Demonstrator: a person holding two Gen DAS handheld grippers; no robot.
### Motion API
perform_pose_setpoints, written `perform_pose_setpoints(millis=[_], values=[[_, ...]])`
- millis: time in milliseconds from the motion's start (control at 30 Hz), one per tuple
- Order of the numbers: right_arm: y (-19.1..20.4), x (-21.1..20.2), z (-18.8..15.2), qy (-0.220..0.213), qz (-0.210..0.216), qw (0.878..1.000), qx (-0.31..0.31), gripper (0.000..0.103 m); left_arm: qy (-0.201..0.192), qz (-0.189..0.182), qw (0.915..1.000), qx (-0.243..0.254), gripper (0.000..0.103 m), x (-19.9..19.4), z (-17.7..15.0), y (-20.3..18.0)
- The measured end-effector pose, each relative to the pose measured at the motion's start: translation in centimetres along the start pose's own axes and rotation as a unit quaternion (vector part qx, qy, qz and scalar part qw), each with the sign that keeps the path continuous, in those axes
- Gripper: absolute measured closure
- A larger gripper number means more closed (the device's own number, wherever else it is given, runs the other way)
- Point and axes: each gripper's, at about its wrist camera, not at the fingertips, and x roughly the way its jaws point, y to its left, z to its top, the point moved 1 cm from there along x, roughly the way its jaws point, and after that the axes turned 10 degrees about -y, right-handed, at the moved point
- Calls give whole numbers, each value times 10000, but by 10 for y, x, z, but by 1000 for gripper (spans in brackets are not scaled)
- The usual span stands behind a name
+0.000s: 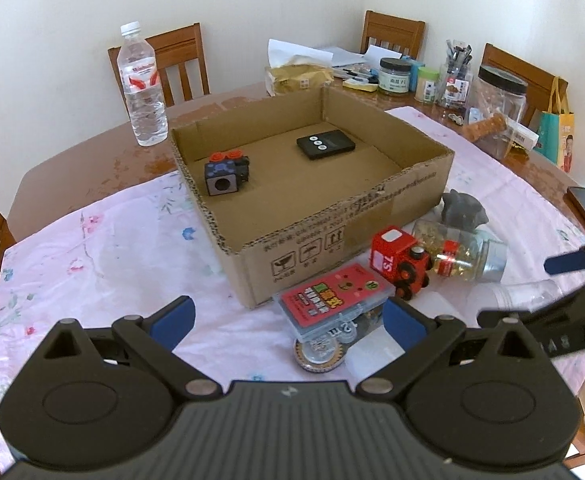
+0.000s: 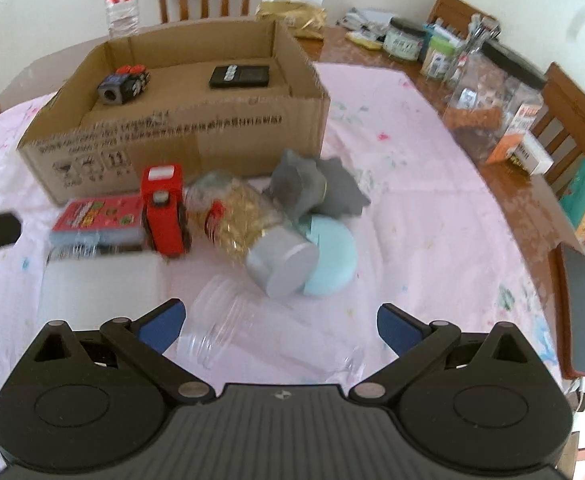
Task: Organize rigid objects
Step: 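Withdraw both tools from the box toward the white container and clear jar, then grasp the white translucent container with the left tool while the right tool grasps the clear jar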
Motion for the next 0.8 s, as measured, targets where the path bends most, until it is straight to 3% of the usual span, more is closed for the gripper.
perform_pose_setpoints(millis=[233, 533, 800], values=[[-15, -3, -18, 42, 354, 9977, -576, 0, 127, -12, 9999, -74, 1, 13, 1, -34], [-34, -2, -30, 62, 834, 9929, -850, 0, 412, 149, 9990, -131, 1, 37, -5, -79], [-39, 5, -39, 110, 1076, 9880, -1100, 0, 514, 435, 9976, -181, 1, 29, -21, -81]])
